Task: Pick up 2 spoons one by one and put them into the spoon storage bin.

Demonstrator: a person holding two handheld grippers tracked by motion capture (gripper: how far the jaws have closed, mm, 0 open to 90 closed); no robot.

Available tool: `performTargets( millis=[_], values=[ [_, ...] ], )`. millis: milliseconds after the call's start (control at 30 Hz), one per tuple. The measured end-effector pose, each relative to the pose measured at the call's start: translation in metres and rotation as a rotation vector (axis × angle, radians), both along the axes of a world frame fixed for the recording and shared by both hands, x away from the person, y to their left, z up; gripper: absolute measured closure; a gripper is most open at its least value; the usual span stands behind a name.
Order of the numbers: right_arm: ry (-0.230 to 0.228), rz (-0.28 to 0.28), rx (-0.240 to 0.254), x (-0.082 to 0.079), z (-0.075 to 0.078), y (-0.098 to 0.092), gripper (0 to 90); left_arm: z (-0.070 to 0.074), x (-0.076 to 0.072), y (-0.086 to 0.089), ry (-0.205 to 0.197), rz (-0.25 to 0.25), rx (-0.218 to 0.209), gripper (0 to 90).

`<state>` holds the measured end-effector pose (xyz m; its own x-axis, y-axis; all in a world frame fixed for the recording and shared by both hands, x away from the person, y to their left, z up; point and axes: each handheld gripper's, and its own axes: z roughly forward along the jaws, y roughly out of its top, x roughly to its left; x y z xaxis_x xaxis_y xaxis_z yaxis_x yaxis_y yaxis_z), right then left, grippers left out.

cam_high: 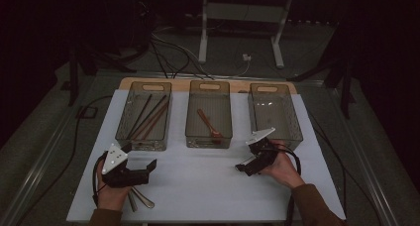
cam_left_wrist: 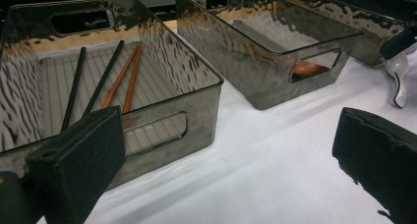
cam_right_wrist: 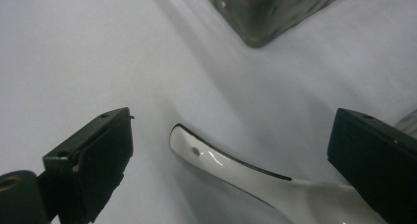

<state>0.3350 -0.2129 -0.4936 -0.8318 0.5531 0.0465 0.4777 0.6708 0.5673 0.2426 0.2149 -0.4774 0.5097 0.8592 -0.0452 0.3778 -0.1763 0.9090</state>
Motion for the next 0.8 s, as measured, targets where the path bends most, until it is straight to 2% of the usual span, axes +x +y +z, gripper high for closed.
performTargets(
  millis=[167,233,300,400,467,800],
  values=[
    [-0.003,0.018,-0.046,0.001,-0.005,0.004,8.2,0.0,0.0,0.0,0.001,0.0,0.002,0.8],
    [-0.003,0.02,-0.058,0.001,-0.007,0.004,14.2,0.0,0.0,0.0,0.001,-0.001,0.002,0.8],
    [-0.001,0.026,-0.069,0.002,-0.008,0.005,16.0,0.0,0.0,0.0,0.001,-0.001,0.001,0.8],
    [0.0,0.046,-0.11,0.002,-0.011,0.006,23.1,0.0,0.0,0.0,0.001,-0.001,0.001,0.8],
    [0.004,0.054,-0.119,0.002,-0.012,0.006,29.3,0.0,0.0,0.0,0.001,-0.001,0.001,0.8],
    [0.018,0.093,-0.123,0.002,-0.011,0.003,38.1,0.0,0.0,-0.001,0.003,-0.003,0.0,0.8]
  ],
)
